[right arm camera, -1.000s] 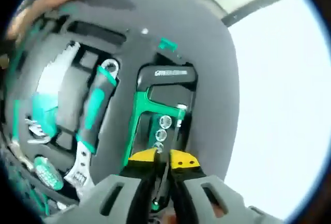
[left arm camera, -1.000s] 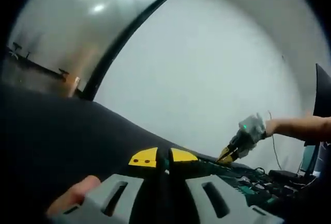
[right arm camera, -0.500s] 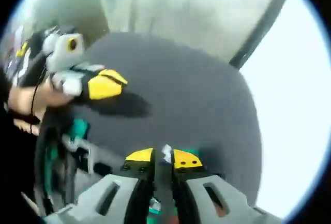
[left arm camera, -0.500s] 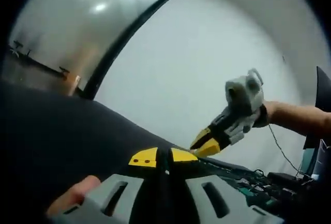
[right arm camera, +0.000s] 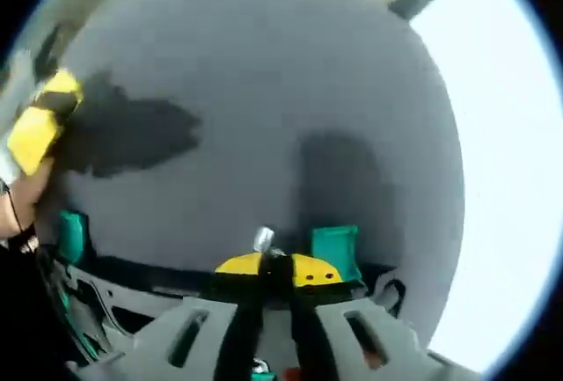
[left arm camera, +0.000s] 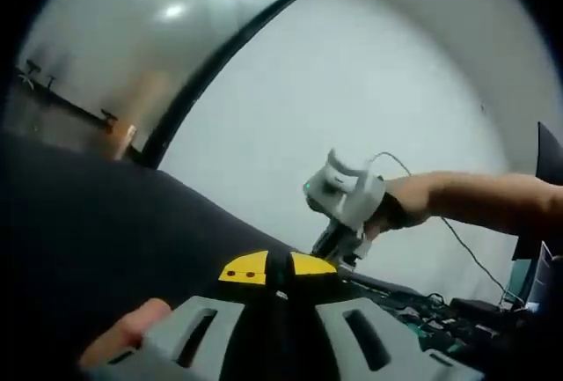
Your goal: Pick up the tools and put them into their designated positions in the toolbox.
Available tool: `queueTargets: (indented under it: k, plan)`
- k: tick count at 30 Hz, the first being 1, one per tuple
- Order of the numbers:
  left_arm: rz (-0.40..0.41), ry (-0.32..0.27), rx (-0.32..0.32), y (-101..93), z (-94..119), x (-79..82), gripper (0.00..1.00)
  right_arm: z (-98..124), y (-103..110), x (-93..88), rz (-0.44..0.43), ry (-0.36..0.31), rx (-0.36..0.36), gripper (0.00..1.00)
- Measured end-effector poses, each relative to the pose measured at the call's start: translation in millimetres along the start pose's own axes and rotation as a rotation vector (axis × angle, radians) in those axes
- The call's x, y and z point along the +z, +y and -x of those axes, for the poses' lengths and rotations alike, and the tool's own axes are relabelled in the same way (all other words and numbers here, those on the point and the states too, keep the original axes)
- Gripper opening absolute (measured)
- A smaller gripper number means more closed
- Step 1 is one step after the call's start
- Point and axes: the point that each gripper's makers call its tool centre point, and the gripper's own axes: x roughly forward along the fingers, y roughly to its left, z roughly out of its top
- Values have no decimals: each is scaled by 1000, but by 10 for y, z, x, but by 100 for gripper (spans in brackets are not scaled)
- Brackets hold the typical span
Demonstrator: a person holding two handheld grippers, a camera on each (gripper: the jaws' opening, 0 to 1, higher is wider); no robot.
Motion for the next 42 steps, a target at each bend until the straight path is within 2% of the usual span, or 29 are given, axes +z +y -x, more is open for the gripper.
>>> queueTargets:
  k: [2, 3, 5, 7, 9, 11, 12, 13, 14, 15, 17, 19, 20, 21, 22, 23, 24, 25, 27, 28, 29, 30, 31, 32, 33, 38, 40, 42]
  plan:
    - [-2, 1, -1, -7, 4, -4, 10, 41, 68, 40, 63, -50, 25, 6]
    - [1, 0, -1, -9, 7, -3, 10, 89, 147, 140, 61, -124, 58, 6]
    - [8, -3, -3, -6, 6, 3, 10, 201, 405, 249, 23, -215, 169, 6]
    - [10, -3, -3, -4, 3, 5, 10, 300, 620, 380, 72, -326, 260, 6]
    - [9, -1, -3, -4, 1, 0, 10, 329, 851, 316, 73, -334, 329, 6]
    - [6, 0, -2, -6, 2, -2, 10, 284, 908, 265, -48, -296, 327, 7]
    - [6, 1, -1, -6, 4, -5, 10, 280, 966, 240, -85, -277, 349, 9]
    - [6, 0, 0, -3, 5, -3, 10, 290, 1007, 211, -72, -266, 367, 15]
    - [7, -2, 1, 0, 6, 1, 10, 306, 1053, 172, -57, -269, 354, 20]
    - [8, -3, 2, 5, 6, 5, 10, 325, 1050, 103, -6, -245, 332, 15]
    - [9, -4, 2, 10, 4, 8, 10, 373, 1002, 21, 176, -220, 260, 1]
    - [6, 0, 0, 6, -3, 1, 10, 447, 984, 73, 367, -247, 182, 0]
    - [5, 2, 0, 5, -5, -3, 10, 488, 1002, 139, 433, -276, 160, 0]
    - [5, 3, 0, 4, -3, -4, 10, 524, 1038, 220, 460, -315, 158, 0]
    - [6, 1, 0, 5, -1, -2, 10, 549, 1094, 286, 452, -349, 178, 0]
    - [7, 0, 1, 13, -3, 4, 10, 559, 1163, 281, 455, -349, 196, 0]
    - [9, -1, 1, 17, -3, 7, 10, 562, 1203, 330, 459, -378, 194, 0]
    - [10, -2, 1, 19, -3, 10, 10, 552, 1242, 397, 491, -422, 159, 0]
    - [11, -4, 1, 20, -2, 13, 10, 450, 1209, 335, 571, -362, 53, 4]
    - [12, -5, 1, 22, -2, 16, 10, 395, 1237, 310, 652, -350, 13, 6]
    - [12, -5, 1, 22, -2, 16, 10, 370, 1260, 292, 656, -342, 12, 7]
    - [13, -5, 0, 22, -3, 15, 10, 312, 1289, 243, 647, -317, 16, 8]
    - [11, -3, 0, 20, -4, 12, 10, 314, 1247, 303, 647, -341, -24, 9]
    - [9, -2, 0, 20, -5, 11, 10, 319, 1199, 316, 656, -323, -32, 11]
    - [7, -3, 0, 18, -4, 11, 10, 327, 1158, 326, 618, -314, -21, 12]
    - [13, -8, 0, 16, 8, 17, 10, 368, 965, 337, 259, -352, 153, 15]
    - [16, -8, -1, 13, 9, 16, 10, 335, 884, 304, 171, -365, 190, 13]
    - [17, -12, -2, 13, 9, 23, 10, 298, 899, 292, 139, -394, 229, 13]
